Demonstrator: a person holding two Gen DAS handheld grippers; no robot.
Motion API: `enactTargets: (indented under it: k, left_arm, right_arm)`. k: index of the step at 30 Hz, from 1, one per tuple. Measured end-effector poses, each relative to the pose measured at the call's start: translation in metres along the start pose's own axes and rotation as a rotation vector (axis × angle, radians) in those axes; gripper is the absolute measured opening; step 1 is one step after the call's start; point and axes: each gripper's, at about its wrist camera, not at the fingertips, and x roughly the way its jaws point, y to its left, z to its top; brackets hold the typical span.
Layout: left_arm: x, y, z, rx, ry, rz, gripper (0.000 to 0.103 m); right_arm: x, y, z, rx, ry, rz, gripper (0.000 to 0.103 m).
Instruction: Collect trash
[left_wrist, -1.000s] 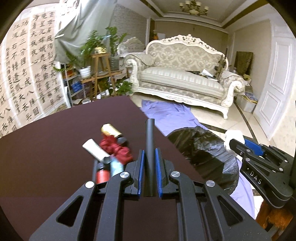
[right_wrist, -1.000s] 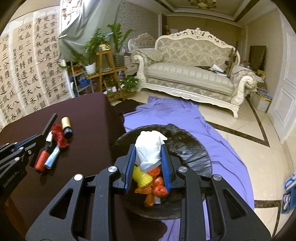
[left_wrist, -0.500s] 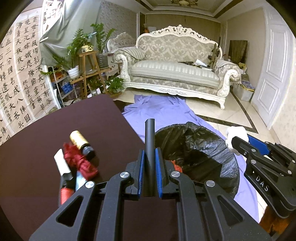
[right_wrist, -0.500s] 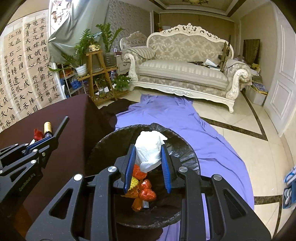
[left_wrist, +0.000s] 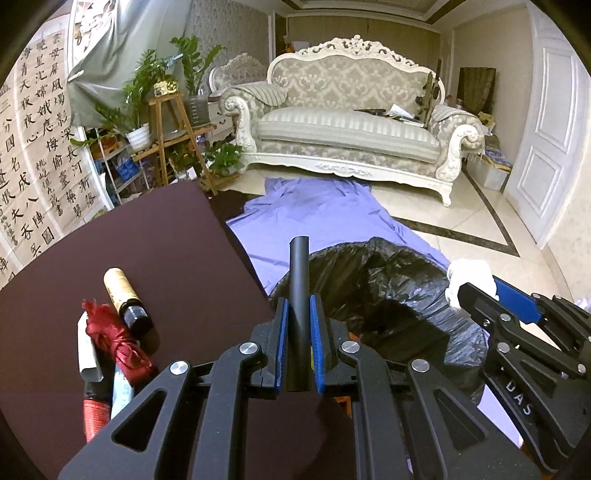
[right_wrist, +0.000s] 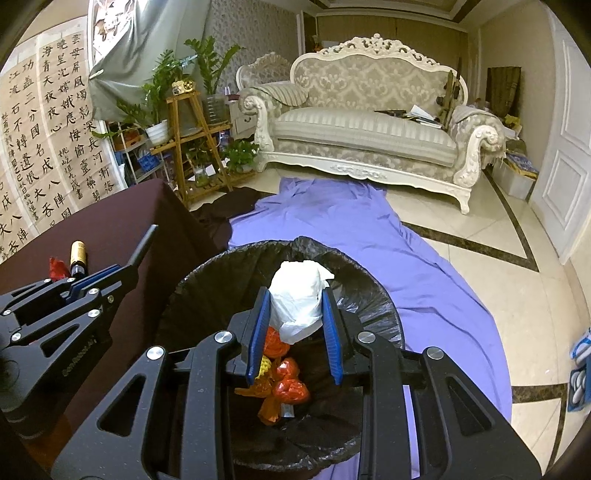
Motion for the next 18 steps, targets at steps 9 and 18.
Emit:
enactTargets:
  k: [9,18]
  left_arm:
    - [0.004,0.001,0.001,-0.012,0.014,0.009,0.044]
    - [-0.013,0.011,-0.003,-0.032,0.009,0.016,0.054]
  right_arm:
    - [0.000,-0.005,-0.002,0.017,0.001,-0.015,0.041]
    - [-0.010,0.003,-0.002,0.012,-0.006,0.002,0.041]
